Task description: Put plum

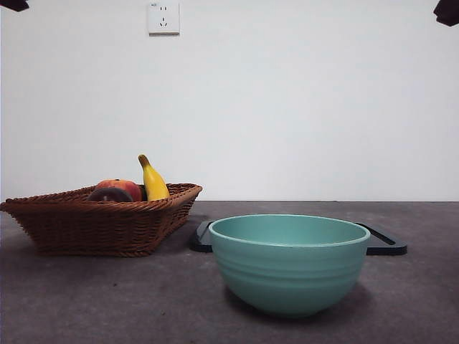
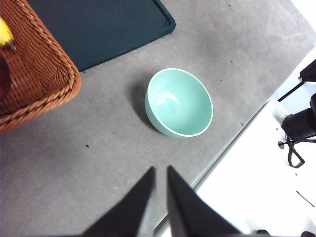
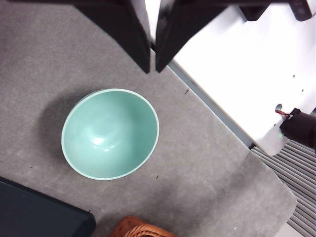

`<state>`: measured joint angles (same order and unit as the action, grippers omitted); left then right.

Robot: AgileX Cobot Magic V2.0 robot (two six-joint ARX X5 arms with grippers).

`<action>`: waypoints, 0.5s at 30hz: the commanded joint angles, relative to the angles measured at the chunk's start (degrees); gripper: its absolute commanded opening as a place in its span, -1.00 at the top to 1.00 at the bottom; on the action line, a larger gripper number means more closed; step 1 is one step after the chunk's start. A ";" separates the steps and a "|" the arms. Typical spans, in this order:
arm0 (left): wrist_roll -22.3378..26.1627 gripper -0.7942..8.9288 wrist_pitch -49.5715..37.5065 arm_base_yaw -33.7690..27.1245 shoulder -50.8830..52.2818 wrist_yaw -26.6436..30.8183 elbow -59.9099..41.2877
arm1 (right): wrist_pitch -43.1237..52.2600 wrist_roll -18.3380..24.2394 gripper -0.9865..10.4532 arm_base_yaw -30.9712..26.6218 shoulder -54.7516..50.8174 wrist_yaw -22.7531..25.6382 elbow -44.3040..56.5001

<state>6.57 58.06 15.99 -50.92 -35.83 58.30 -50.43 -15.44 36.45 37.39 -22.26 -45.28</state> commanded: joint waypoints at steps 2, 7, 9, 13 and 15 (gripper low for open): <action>0.02 0.82 -0.42 0.17 -0.33 -0.20 0.48 | 0.70 0.00 0.82 0.55 0.31 0.13 -0.81; 0.02 0.82 -0.42 0.17 -0.33 -0.20 0.48 | 0.72 0.02 0.82 0.55 0.31 0.15 -0.81; 0.04 0.82 -0.44 0.17 -0.33 -0.20 0.48 | 0.72 0.00 0.82 0.55 0.31 0.15 -0.81; 0.04 0.82 -0.46 0.17 -0.33 -0.20 0.48 | 0.72 0.00 0.82 0.55 0.31 0.15 -0.81; 0.04 0.82 -0.46 0.17 -0.33 -0.20 0.48 | 0.72 0.02 0.82 0.55 0.31 0.15 -0.81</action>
<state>6.55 58.06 15.99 -50.92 -35.83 58.30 -50.35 -15.44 36.45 37.39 -22.26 -45.28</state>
